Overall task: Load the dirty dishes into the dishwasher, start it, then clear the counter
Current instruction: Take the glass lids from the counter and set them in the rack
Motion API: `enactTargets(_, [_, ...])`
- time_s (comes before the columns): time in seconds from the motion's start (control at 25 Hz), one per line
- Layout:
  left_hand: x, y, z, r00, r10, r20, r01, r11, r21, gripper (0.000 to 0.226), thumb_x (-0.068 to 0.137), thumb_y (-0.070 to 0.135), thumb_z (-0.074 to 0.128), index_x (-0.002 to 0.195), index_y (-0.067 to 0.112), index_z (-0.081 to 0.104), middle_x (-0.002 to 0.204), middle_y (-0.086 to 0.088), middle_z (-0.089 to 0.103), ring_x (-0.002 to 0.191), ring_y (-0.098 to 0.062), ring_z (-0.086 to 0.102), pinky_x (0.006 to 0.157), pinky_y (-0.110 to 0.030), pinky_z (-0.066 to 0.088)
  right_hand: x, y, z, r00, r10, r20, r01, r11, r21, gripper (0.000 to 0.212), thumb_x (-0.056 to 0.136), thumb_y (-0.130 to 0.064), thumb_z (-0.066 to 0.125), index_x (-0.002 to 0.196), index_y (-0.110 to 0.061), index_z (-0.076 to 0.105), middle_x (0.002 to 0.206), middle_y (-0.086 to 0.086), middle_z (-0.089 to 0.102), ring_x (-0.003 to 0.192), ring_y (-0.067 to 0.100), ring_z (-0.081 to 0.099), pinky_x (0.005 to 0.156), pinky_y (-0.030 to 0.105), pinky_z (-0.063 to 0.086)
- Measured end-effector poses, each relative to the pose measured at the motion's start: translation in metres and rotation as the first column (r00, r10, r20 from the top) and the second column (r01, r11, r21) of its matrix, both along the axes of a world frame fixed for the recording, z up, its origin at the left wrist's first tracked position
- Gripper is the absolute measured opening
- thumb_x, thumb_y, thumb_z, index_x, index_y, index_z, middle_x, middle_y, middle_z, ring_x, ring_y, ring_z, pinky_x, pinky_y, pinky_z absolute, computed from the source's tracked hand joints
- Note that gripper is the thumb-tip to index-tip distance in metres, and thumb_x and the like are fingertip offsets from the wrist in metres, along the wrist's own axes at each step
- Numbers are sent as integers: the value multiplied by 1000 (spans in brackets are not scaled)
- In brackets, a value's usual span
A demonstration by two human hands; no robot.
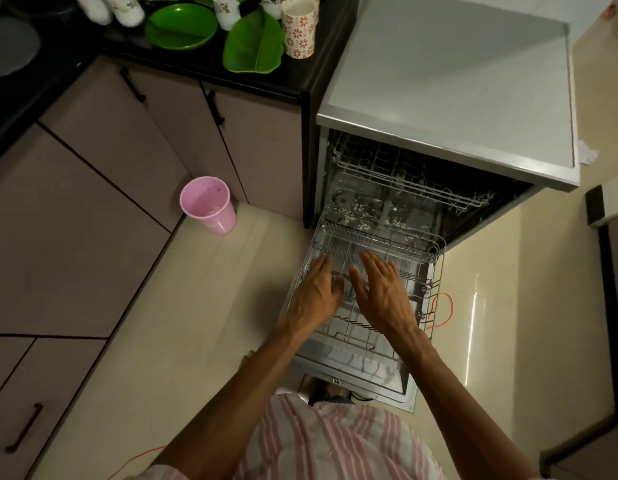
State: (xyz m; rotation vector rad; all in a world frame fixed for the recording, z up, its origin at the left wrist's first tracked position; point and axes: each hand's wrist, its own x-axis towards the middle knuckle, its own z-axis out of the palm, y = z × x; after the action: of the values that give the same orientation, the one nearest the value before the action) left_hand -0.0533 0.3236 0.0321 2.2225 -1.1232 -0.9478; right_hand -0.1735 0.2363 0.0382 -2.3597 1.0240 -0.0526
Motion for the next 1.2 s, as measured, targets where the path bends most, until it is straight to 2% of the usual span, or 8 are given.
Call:
enactTargets(0.08, [18,7,7,1000,12,1,-12,1000,-19,62,102,30,43,154,10,16,161,-9,17,149,-23,13,119,-35,22,18,5,4,1000,20,4,-20,999,-26,63,102,-53,22,150,-14,30,157,8,30,146,18,23,122,43,15])
enactTargets(0.28, [73,38,30,999,34,-39,-35,999,-33,61,104,31,40,154,9,14,162,-9,13,150,-22,6,118,-30,15,83,33,14,999,22,45,-19,998,-56,60,102,-49,29,148,-11,35,154,10,36,144,22,30,119,46,24])
enactTargets(0.44, [135,71,39,999,46,-6,-46,996,-81,61,103,31,42,153,7,18,161,-11,18,149,-22,12,117,-29,16,145,70,21,994,50,101,-43,997,-65,56,103,-46,32,145,-8,40,150,13,41,142,25,33,116,48,29])
enactTargets(0.64, [196,101,45,998,58,38,-53,992,-117,58,104,33,40,152,6,21,159,-11,22,147,-21,20,114,-29,23,204,103,28,988,42,147,-30,996,-85,63,102,-52,24,142,-8,43,145,14,48,137,26,40,111,51,34])
enactTargets(0.72, [218,110,44,997,65,51,-59,992,-111,59,104,36,38,153,7,20,160,-10,20,148,-22,18,117,-33,22,225,110,31,987,33,158,-22,997,-73,62,102,-52,25,143,-9,42,146,13,47,137,26,39,112,52,33])
enactTargets(0.92, [262,121,39,979,146,142,-132,986,-103,51,101,38,43,140,6,39,144,-14,46,131,-27,46,102,-42,46,268,111,36,983,62,175,-44,993,-106,63,101,-56,20,143,-15,41,146,9,48,134,23,44,112,52,31])
enactTargets(1.04, [283,122,41,968,201,149,-184,976,-120,50,101,40,41,140,9,39,143,-12,46,130,-26,48,101,-43,48,293,104,37,985,70,161,-53,993,-110,61,102,-54,22,143,-13,41,145,10,48,127,25,51,115,52,28])
enactTargets(1.2, [309,115,50,962,251,105,-239,965,-110,55,101,39,43,147,11,33,152,-8,39,137,-23,41,109,-40,42,329,88,33,975,126,180,-105,987,-121,60,102,-54,22,140,-12,41,134,10,56,111,26,61,113,49,29])
